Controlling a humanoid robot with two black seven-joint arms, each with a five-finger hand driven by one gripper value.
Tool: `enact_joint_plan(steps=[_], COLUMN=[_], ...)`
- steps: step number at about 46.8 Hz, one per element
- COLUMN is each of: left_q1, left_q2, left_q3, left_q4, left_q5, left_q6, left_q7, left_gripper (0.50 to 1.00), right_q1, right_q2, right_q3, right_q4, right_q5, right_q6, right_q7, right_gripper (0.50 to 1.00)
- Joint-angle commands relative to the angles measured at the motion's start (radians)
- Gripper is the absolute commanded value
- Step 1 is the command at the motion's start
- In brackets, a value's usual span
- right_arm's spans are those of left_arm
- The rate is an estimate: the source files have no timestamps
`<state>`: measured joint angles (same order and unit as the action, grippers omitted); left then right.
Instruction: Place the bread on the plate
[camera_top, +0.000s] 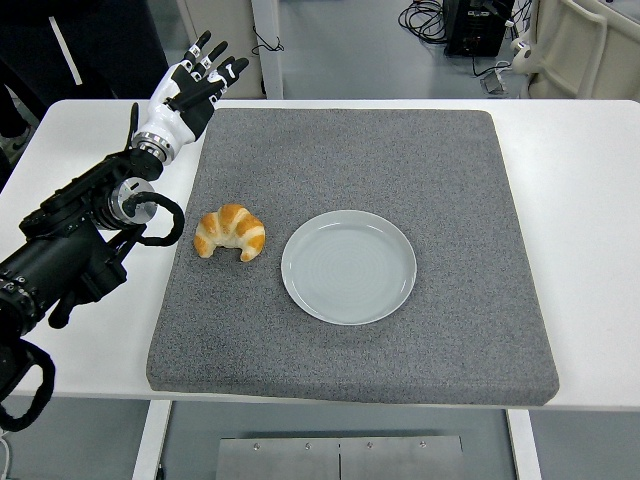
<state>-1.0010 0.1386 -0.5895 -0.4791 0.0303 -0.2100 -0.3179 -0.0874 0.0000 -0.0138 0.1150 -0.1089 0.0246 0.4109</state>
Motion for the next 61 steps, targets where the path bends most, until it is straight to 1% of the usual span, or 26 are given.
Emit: enact_joint_plan(steps=[1,5,9,14,18,24,30,38,42,47,49,51,54,61], left_q1=[-0.005,-0.007,-0.007,-0.007,-0.011,-0.044,-0.068,-0.077,-0.079,-0.085,-0.085,-0.085,-0.084,-0.076], left_q2=[0.035,0.065,0.101,0.183,0.242,0.268,0.292,0.322,0.364,0.455,0.489,0.512,0.526,0.527], left_q3=[0.020,0.025,0.027,0.053,0.094,0.184,0.304,0.324,0.326,0.327,0.332,0.335,0.335,0.335], left_q4=[-0.044,-0.076,-0.114,-0.203,-0.249,-0.254,-0.254,-0.268,-0.328,-0.459,-0.509,-0.547,-0.579,-0.590], left_q5=[0.000,0.013,0.066,0.146,0.160,0.169,0.261,0.376,0.416,0.467,0.497,0.536,0.608,0.783], left_q6=[0.030,0.037,0.038,0.038,0.038,0.037,0.038,0.037,0.037,0.035,0.034,0.034,0.031,0.029], left_q7=[0.003,0.005,0.006,0.006,0.006,0.005,0.003,0.003,0.005,0.006,0.014,0.036,0.063,0.057], left_gripper=[0.968,0.968,0.968,0.966,0.966,0.966,0.966,0.968,0.968,0.968,0.968,0.968,0.968,0.968], right_q1=[0.000,0.000,0.000,0.000,0.000,0.000,0.000,0.000,0.000,0.000,0.000,0.000,0.000,0.000], right_q2=[0.000,0.000,0.000,0.000,0.000,0.000,0.000,0.000,0.000,0.000,0.000,0.000,0.000,0.000], right_q3=[0.000,0.000,0.000,0.000,0.000,0.000,0.000,0.000,0.000,0.000,0.000,0.000,0.000,0.000], right_q4=[0.000,0.000,0.000,0.000,0.000,0.000,0.000,0.000,0.000,0.000,0.000,0.000,0.000,0.000], right_q5=[0.000,0.000,0.000,0.000,0.000,0.000,0.000,0.000,0.000,0.000,0.000,0.000,0.000,0.000], right_q6=[0.000,0.000,0.000,0.000,0.000,0.000,0.000,0.000,0.000,0.000,0.000,0.000,0.000,0.000], right_q7=[0.000,0.000,0.000,0.000,0.000,0.000,0.000,0.000,0.000,0.000,0.000,0.000,0.000,0.000], right_gripper=[1.000,1.000,1.000,1.000,1.000,1.000,1.000,1.000,1.000,1.000,1.000,1.000,1.000,1.000])
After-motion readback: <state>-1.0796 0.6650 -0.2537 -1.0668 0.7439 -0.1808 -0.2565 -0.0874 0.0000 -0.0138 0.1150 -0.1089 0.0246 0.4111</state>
